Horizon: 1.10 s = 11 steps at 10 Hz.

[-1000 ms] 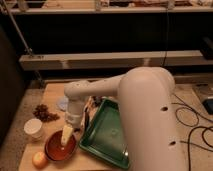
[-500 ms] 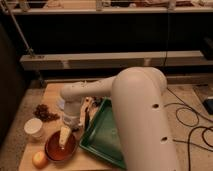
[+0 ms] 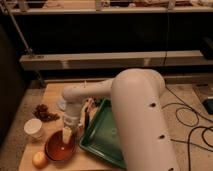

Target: Stack bowls into tray

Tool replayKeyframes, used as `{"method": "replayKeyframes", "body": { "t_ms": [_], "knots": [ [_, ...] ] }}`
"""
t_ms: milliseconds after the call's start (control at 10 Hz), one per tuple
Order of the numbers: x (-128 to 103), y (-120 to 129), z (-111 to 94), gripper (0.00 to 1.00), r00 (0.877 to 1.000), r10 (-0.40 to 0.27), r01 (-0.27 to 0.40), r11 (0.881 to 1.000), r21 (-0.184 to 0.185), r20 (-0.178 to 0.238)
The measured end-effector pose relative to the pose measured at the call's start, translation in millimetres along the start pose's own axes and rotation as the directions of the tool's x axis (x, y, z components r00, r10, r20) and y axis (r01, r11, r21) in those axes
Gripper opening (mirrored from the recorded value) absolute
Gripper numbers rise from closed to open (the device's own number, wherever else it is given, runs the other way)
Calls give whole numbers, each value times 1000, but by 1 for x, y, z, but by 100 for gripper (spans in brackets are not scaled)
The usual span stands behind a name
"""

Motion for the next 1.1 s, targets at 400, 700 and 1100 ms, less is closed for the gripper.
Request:
{"method": "replayKeyframes", "body": {
  "t_ms": [400, 700, 1100],
  "knots": [
    [0, 0, 0, 1, 1000, 16, -17, 1000, -18, -10],
    [-7, 11, -23, 0, 999, -18, 19, 998, -51, 30],
    [-30, 47, -97, 0, 992, -89, 96, 993, -75, 86]
  ]
}}
